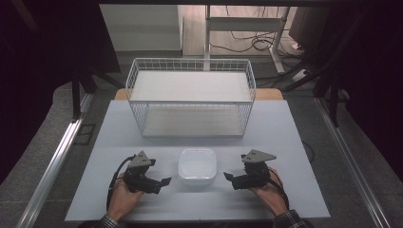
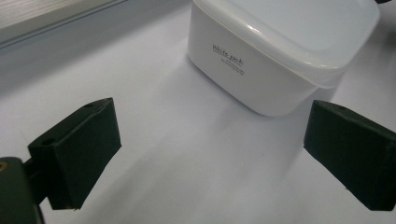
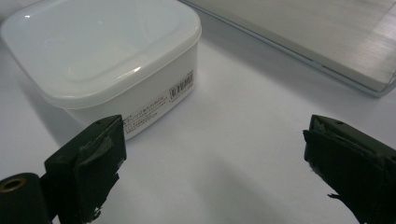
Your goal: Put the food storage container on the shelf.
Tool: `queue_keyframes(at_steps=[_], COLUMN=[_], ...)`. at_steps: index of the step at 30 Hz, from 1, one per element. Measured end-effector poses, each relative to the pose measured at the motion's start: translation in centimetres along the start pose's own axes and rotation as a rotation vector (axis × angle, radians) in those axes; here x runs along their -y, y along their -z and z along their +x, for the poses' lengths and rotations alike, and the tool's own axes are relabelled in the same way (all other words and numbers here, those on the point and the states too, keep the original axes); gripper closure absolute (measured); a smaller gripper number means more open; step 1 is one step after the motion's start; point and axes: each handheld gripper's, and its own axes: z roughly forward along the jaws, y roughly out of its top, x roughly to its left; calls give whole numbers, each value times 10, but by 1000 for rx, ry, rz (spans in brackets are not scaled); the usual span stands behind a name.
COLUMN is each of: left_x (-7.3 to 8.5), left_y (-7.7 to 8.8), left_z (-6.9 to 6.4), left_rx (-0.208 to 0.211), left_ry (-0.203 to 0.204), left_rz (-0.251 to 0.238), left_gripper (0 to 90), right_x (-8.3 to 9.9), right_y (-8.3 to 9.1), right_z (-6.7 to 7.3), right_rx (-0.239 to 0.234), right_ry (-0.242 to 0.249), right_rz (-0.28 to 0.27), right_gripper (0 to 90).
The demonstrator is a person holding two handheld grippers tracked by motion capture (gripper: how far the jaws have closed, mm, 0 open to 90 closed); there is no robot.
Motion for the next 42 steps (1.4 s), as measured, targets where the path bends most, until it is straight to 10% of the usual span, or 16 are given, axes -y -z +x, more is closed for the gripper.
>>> queue_keyframes(at_steps=[26, 37, 42], left_x=[-45, -62, -50], left_y=[-7, -38, -47], left_z=[-4, -5, 2], left_rx=[67, 93, 227], left_ry=[26, 3, 82], left_rz=[-26, 33, 46], left_gripper=[104, 78, 105], right_x=[-48, -60, -49], right_y=[-17, -39, -47], right_z=[13, 18, 16], right_rx=[-78, -120, -168], right_ry=[-55, -95, -162], right_rz=[42, 72, 116], right_gripper=[32, 95, 118])
